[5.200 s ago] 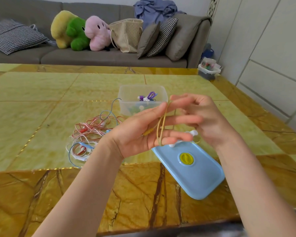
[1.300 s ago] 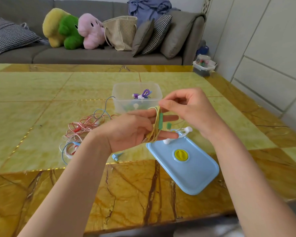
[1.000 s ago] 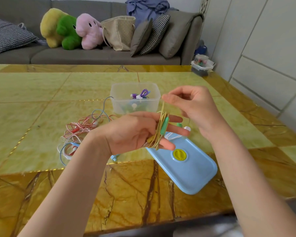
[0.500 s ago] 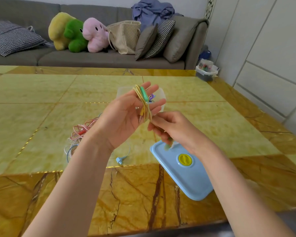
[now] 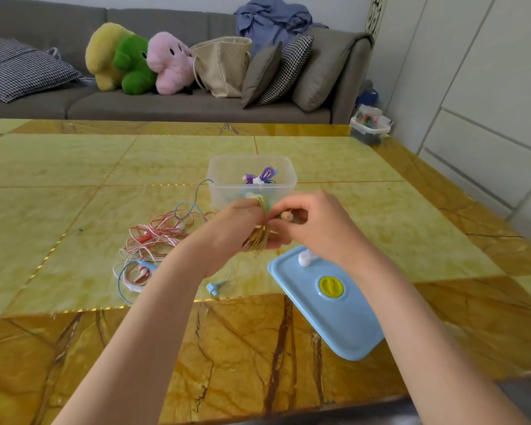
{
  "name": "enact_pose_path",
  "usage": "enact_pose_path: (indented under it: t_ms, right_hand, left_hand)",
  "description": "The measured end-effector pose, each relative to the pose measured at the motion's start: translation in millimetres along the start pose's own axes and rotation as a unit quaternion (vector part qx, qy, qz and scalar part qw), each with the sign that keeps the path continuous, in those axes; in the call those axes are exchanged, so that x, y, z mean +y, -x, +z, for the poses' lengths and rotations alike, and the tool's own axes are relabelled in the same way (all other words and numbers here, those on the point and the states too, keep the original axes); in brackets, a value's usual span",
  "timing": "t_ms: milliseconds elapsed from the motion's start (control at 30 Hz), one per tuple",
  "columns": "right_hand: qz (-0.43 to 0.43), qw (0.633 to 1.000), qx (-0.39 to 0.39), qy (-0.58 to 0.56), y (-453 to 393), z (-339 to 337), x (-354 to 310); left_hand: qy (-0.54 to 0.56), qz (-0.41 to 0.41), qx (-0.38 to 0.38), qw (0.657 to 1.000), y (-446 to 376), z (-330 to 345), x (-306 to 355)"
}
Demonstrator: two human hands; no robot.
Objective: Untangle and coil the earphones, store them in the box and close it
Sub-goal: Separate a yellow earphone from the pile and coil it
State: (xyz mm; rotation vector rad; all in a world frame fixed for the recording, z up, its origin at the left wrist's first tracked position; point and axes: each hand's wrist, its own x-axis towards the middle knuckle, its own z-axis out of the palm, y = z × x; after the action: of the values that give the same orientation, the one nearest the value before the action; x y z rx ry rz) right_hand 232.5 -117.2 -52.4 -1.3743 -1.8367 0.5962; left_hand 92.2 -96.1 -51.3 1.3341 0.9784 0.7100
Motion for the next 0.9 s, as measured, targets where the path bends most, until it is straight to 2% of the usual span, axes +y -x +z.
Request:
enact_pose_path:
  t_ms: [133,267,400,533,633,767,900]
  right_hand:
    - [-0.011,0.998,0.011,-0.058,0,-6,2]
    - [0.015,0.988,-0.001,-0.155,4,-14,-2]
    - [0.008,0.988,-0.013,-0.157,5,-15,-4]
    - [0.044,0.975,-0.036,-0.216,8,-19,-6]
    - [0.054,0.964,-0.054,-0.254,9,-19,-8]
    - [0.057,0.965,-0.037,-0.255,8,-15,-9]
    - [0.066,0.96,-0.056,-0.267,7,-17,-7]
  left_hand:
    - [0.004,-0.002,-0.048,0.999,4,6,1]
    - [0.114,-0.007,-0.086,0.99,2,8,2]
    - [0.188,-0.012,-0.138,0.972,3,3,1]
    - [0.252,0.003,-0.235,0.939,4,-1,0]
    - [0.31,0.007,-0.338,0.889,2,-5,-1]
    - [0.283,0.031,-0.325,0.902,-1,-4,-2]
    - [0.332,0.008,-0.32,0.887,-4,-9,-3]
